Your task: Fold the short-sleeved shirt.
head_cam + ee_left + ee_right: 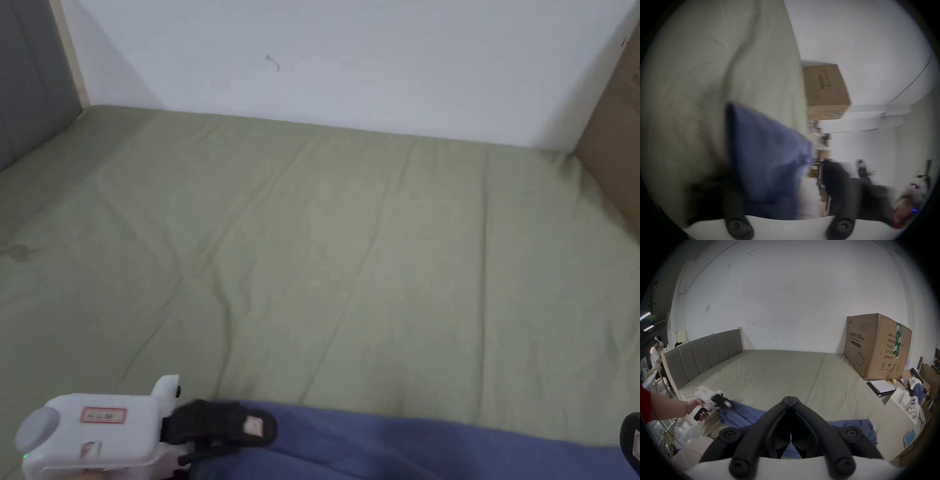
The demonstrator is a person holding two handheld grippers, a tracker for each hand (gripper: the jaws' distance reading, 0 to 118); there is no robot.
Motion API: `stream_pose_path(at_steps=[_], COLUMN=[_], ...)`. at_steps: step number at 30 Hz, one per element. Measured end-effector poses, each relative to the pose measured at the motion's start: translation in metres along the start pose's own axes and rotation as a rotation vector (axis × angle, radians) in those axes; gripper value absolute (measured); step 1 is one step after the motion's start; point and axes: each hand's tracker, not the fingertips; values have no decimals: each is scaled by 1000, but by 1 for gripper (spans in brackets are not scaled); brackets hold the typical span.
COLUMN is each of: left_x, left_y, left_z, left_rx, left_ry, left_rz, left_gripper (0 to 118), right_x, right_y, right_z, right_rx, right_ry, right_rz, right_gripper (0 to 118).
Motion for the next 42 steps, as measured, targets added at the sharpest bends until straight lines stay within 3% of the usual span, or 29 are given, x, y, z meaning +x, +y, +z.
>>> stream_pose_path(at_steps=[1, 2, 3, 4, 10, 16, 17, 20, 23, 25, 26, 27, 28, 29, 34, 38, 39, 40, 41, 42], left_x=[2, -2, -2, -5, 55, 118, 124, 141, 158, 168, 170, 173, 173, 178, 210, 198, 199, 179, 178, 178], left_y=[-2, -6, -9, -5, -10, -38, -41, -53, -58, -61, -63, -64, -60, -60, -54, -56, -57, -60, -61, -62], left_z=[-6, -16, -10, -11, 8, 31, 26, 1, -42, -70, -84, -96, -103, -105, -59, -28, -28, -29, -34, -41], left_rx=[5, -2, 33, 60, 14, 90, 80, 72, 21, -15, -25, -50, -77, -76, 92, 174, 160, 142, 126, 108], left_ry=[174, 393, 172, 162, 429, 1098, 1151, 1065, 816, 635, 549, 490, 446, 449, 537, 721, 738, 726, 716, 711], left_rz=[-40, -81, -22, 15, -179, -475, -486, -485, -380, -287, -247, -217, -191, -184, -271, -296, -314, -328, -343, -365], left_gripper=[3, 2, 2, 2, 2, 2, 2, 2, 3, 11, 31, 76, 108, 118, 115, 114, 112, 100, 73, 24], right_x=[0, 0, 0, 0, 7, 19, 21, 26, 33, 36, 38, 39, 41, 43, 51, 51, 50, 49, 48, 46], right_y=[-1, -1, -1, -1, 5, 7, 6, 4, 4, 5, 5, 5, 5, 6, 3, 1, 1, 1, 1, 1], right_z=[-1, -1, 0, 1, 13, 27, 28, 30, 38, 45, 48, 51, 54, 57, 61, 54, 53, 52, 51, 51], right_rx=[-5, -13, -21, -26, -16, 31, 37, 35, 38, 43, 48, 53, 55, 55, 62, 47, 46, 45, 45, 46], right_ry=[0, 1, -1, -2, 8, 27, 34, 39, 51, 49, 44, 39, 34, 30, 24, 36, 43, 51, 56, 58], right_rz=[-4, -9, -13, -16, -38, -79, -86, -105, -144, -149, -147, -143, -138, -134, -139, -167, -177, -184, -185, -182], right_gripper=[0, 0, 0, 0, 0, 0, 0, 0, 0, 0, 0, 0, 0, 0, 0, 0, 0, 0, 0, 0])
